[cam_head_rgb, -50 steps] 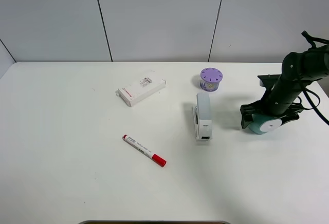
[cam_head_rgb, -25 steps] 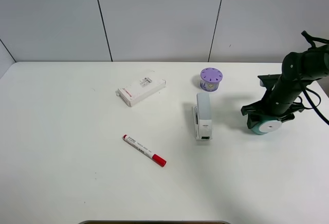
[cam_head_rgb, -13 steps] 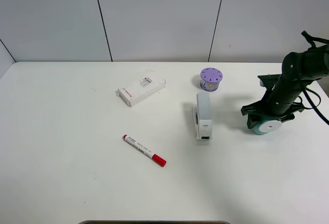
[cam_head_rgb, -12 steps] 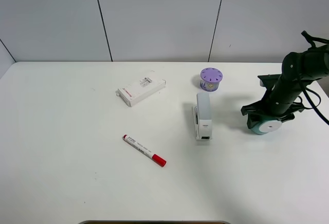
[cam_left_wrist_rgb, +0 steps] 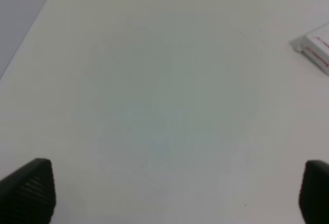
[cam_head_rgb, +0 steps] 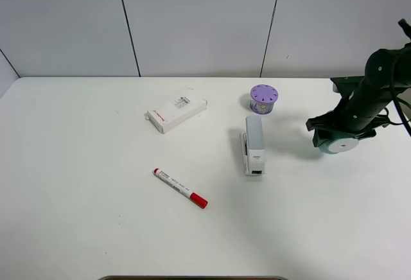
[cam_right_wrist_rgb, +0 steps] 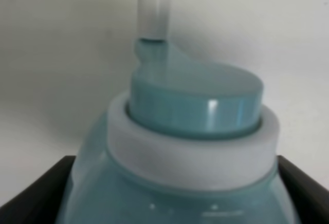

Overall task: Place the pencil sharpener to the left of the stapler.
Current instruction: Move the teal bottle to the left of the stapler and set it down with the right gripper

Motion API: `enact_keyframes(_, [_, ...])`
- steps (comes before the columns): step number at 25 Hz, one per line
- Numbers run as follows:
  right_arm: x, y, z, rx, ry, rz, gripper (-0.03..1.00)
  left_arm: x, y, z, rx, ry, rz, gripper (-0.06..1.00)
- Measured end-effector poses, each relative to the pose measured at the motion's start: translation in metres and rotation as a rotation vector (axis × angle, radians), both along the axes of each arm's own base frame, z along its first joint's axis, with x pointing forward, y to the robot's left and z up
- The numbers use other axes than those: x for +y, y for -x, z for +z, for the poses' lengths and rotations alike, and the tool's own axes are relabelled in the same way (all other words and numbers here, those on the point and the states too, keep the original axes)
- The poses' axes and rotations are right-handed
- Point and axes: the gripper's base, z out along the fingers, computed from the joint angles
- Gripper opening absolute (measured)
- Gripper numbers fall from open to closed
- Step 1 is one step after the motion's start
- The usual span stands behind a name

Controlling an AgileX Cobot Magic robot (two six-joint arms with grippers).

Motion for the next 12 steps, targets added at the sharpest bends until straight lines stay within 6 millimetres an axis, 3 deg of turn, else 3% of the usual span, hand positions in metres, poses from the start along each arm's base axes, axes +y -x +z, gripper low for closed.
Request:
enact_keyframes(6, [0.002,0.007,0.033,-0.074,-0.028,-0.088,0.68,0.000,0.000,0.000,0.000,0.000,0.000,0.95])
enact_keyframes(12, [0.024,0.016,0.056,-0.123,-0.070,-0.076,0.68,0.000,0.000,0.000,0.000,0.000,0.000,0.95])
